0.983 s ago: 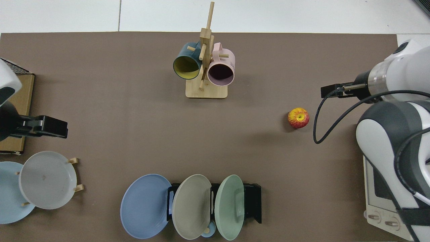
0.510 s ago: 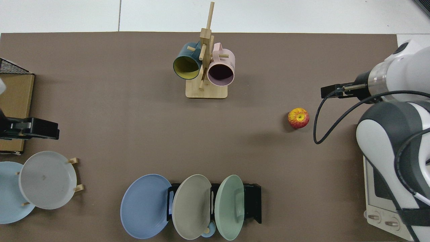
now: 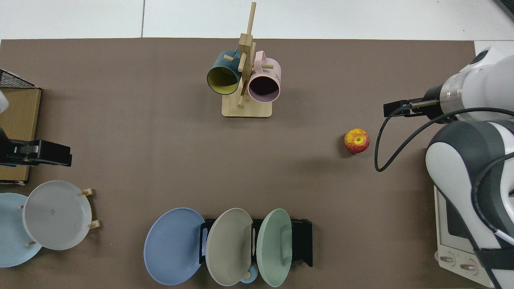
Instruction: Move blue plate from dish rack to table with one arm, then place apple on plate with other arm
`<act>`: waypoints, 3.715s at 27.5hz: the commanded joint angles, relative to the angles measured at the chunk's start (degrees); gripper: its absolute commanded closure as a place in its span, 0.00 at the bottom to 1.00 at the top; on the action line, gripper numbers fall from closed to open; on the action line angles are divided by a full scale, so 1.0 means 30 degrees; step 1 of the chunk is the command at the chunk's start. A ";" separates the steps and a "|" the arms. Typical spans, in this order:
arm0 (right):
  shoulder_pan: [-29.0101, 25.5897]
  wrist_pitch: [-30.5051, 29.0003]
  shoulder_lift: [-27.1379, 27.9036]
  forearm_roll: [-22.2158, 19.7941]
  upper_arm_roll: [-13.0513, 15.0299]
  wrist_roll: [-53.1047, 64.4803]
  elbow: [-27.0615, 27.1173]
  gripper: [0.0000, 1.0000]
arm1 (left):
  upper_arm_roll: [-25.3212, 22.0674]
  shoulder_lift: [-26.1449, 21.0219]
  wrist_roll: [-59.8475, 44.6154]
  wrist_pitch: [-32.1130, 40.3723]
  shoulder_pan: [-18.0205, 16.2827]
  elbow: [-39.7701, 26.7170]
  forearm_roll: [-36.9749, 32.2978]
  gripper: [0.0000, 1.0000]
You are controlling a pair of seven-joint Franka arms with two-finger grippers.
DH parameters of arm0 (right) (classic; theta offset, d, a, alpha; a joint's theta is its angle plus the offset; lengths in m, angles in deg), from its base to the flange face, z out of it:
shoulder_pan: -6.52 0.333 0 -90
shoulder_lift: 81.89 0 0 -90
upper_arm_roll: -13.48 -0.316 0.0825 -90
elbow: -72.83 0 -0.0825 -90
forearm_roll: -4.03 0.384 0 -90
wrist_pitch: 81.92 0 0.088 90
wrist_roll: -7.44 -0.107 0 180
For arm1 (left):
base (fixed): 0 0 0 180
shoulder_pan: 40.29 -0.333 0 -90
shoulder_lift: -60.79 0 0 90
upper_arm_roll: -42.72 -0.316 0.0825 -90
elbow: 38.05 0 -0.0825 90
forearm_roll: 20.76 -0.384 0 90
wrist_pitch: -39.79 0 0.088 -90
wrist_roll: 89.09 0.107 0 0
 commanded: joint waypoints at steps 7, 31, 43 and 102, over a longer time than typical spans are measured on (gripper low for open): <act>-0.0118 0.0348 -0.0397 -0.0035 -0.0098 0.0366 -0.0326 0.00 | 0.0062 0.0252 0.0414 -0.0034 0.0200 -0.0655 0.0485 0.00; -0.0117 0.0612 -0.0426 -0.0035 -0.0127 0.0395 -0.0326 0.00 | 0.0324 0.3940 0.0326 -0.3049 0.0697 -0.7299 0.1187 0.00; -0.0088 0.0495 -0.0602 0.0023 -0.0215 0.0336 -0.0766 0.00 | 0.1878 0.6694 0.0355 -0.6503 0.1196 -1.4798 0.2418 0.00; 0.0967 -0.7182 0.5581 -0.1500 -0.0215 -0.0835 -0.3841 0.00 | 0.2144 0.4886 -0.0405 -0.3902 0.1489 -1.1619 0.0601 1.00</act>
